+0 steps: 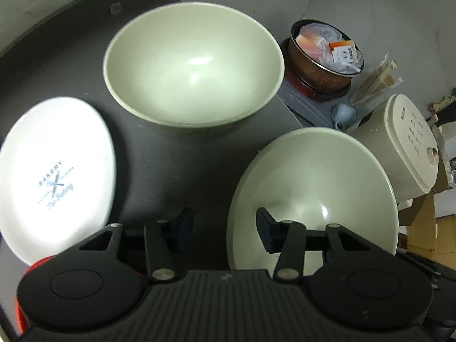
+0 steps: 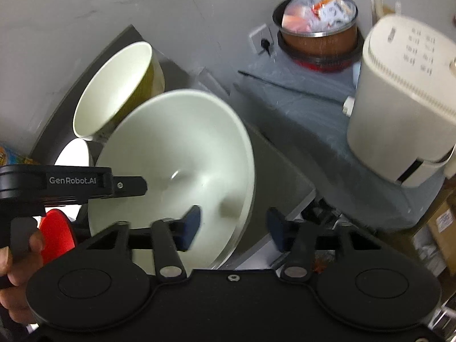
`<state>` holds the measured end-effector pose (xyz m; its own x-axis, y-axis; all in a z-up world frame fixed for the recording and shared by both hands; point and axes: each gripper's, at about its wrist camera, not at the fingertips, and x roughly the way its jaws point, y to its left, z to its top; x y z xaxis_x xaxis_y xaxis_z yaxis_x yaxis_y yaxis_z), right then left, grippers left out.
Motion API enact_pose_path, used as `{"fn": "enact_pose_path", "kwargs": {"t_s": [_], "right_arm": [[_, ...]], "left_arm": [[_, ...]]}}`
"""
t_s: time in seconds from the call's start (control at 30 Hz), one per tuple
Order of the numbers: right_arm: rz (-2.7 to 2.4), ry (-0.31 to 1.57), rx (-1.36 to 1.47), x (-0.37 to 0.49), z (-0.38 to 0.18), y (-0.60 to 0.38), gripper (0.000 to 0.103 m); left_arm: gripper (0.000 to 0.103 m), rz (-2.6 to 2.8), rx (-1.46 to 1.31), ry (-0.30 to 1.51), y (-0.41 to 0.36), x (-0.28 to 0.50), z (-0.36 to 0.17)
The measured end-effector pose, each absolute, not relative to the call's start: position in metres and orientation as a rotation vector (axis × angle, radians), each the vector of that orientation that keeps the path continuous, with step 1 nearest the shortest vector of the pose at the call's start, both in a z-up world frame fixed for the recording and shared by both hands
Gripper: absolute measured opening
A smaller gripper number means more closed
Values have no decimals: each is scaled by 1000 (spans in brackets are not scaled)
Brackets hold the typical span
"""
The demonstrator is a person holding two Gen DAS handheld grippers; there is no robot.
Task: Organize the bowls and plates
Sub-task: 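Close both grippers on the rim of the large cream bowl, then lift the cream bowl and carry it over the red bowl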
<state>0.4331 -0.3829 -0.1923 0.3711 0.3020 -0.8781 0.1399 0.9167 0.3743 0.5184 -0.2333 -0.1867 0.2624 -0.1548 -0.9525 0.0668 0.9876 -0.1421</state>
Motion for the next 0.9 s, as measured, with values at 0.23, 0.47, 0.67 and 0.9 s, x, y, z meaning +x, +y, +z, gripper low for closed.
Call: {"fn": "enact_pose_path", "kwargs": {"t_s": [0.23,0.47,0.67,0.9], "right_arm": [[98,1173,444,429,-187,-383,22],[97,1107,431,424,-164,-379,22],[115,1033,406,419,-137,-367,22],[157,975,367,413,-113,-346,22]], "left_arm": [[20,-190,-122,1309,-233,518,-188],[20,-229,-153,1241,-221,508,-165],[20,-225,-183,1184,-203,498,-140],[20,-200,-217,1133,-179,481,-115]]}}
